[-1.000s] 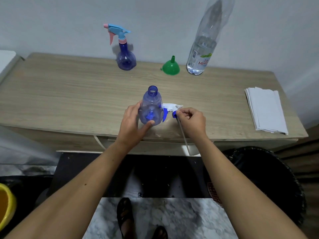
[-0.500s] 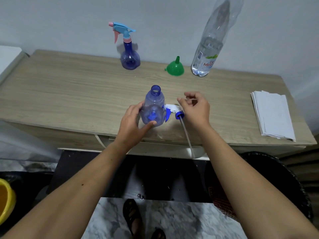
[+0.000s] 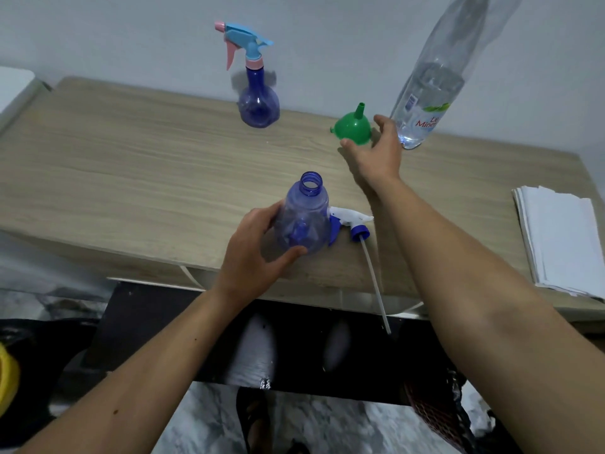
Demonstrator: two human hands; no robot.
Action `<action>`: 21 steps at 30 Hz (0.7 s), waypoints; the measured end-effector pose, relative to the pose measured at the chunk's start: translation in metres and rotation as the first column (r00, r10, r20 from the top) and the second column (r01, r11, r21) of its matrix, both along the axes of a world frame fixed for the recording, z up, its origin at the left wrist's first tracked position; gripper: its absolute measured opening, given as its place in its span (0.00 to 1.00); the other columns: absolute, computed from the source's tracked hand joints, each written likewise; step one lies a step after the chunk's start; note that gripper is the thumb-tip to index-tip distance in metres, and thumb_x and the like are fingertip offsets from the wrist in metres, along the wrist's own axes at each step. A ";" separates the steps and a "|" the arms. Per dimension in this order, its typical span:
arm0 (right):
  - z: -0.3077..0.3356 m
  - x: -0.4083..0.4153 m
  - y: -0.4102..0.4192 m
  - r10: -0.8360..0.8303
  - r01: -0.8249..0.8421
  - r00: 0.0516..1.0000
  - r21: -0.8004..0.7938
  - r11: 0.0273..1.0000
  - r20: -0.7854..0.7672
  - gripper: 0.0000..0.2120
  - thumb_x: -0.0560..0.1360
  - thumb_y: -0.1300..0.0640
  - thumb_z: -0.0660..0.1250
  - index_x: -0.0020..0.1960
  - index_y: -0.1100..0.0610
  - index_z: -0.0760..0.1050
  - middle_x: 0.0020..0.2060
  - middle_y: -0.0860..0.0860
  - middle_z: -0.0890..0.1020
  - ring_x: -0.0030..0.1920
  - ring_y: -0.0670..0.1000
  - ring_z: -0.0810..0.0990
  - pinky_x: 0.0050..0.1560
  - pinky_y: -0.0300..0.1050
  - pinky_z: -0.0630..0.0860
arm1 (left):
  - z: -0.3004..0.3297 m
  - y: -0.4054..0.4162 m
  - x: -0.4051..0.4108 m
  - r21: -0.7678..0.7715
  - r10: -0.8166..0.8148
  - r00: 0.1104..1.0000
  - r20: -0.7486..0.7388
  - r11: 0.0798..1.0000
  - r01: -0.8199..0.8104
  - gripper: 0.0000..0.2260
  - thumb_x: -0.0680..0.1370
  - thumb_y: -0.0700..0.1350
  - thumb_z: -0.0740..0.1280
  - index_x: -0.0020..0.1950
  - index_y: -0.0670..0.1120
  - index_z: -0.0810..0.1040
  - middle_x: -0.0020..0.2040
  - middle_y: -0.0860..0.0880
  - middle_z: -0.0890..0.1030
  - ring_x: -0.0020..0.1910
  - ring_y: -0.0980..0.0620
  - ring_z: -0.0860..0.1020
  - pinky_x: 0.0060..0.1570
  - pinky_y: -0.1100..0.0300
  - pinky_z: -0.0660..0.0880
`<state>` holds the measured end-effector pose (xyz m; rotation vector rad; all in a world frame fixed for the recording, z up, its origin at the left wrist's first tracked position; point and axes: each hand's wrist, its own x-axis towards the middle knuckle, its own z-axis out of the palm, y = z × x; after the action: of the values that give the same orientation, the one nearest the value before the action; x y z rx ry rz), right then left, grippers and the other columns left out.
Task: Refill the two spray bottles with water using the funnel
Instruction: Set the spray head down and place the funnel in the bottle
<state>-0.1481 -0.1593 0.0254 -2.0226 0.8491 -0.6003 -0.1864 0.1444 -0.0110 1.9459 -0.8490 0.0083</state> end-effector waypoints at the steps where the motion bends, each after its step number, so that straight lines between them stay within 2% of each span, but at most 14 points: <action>1: -0.003 0.006 -0.002 0.001 -0.001 1.000 -0.002 1.000 -0.008 0.43 0.68 0.47 0.82 0.77 0.57 0.68 0.72 0.54 0.77 0.69 0.52 0.78 0.71 0.45 0.74 | -0.001 0.000 0.001 0.007 0.002 1.000 0.008 1.000 -0.002 0.32 0.73 0.55 0.79 0.72 0.40 0.76 0.62 0.51 0.79 0.59 0.49 0.80 0.62 0.57 0.76; 7: -0.019 0.027 -0.013 -0.011 0.007 0.999 -0.092 0.996 -0.045 0.40 0.69 0.46 0.81 0.75 0.58 0.71 0.70 0.55 0.78 0.69 0.55 0.77 0.72 0.52 0.74 | -0.001 0.000 0.003 0.020 0.004 1.000 0.007 1.000 -0.004 0.33 0.74 0.56 0.78 0.73 0.40 0.76 0.64 0.48 0.80 0.62 0.49 0.80 0.65 0.56 0.76; 11: -0.021 0.029 -0.015 -0.028 0.020 0.999 -0.152 0.988 -0.047 0.35 0.71 0.51 0.81 0.74 0.59 0.73 0.68 0.55 0.78 0.68 0.55 0.78 0.71 0.50 0.74 | -0.001 -0.001 0.003 0.035 0.012 1.000 0.003 0.999 -0.012 0.33 0.73 0.55 0.79 0.73 0.40 0.76 0.64 0.47 0.80 0.62 0.50 0.79 0.65 0.63 0.73; 13: -0.022 0.027 -0.015 -0.023 0.013 0.998 -0.174 0.985 -0.053 0.35 0.71 0.51 0.81 0.73 0.60 0.73 0.67 0.55 0.78 0.67 0.55 0.78 0.71 0.48 0.74 | -0.001 -0.001 0.003 0.036 0.017 1.000 0.008 0.999 -0.017 0.33 0.73 0.54 0.79 0.73 0.39 0.76 0.64 0.47 0.80 0.62 0.50 0.79 0.66 0.65 0.72; 18: -0.018 0.012 -0.009 0.046 -0.053 0.998 -0.180 0.982 -0.045 0.37 0.71 0.50 0.81 0.75 0.61 0.73 0.67 0.57 0.74 0.67 0.54 0.76 0.71 0.45 0.72 | -0.001 0.000 0.002 0.031 0.019 1.000 0.006 0.999 -0.019 0.33 0.73 0.55 0.79 0.72 0.39 0.76 0.63 0.48 0.80 0.61 0.49 0.80 0.65 0.62 0.74; 21: -0.011 -0.003 -0.003 0.085 -0.084 0.996 -0.183 0.980 -0.006 0.35 0.70 0.49 0.81 0.72 0.61 0.75 0.65 0.56 0.74 0.64 0.52 0.76 0.70 0.46 0.74 | 0.001 0.000 0.001 0.012 0.006 1.000 -0.010 1.000 -0.006 0.32 0.73 0.54 0.80 0.73 0.41 0.76 0.62 0.50 0.80 0.60 0.49 0.80 0.63 0.56 0.77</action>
<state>-0.1511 -0.1620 0.0145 -2.2120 0.7251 -0.6518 -0.1854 0.1443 -0.0104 1.9584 -0.8382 -0.0028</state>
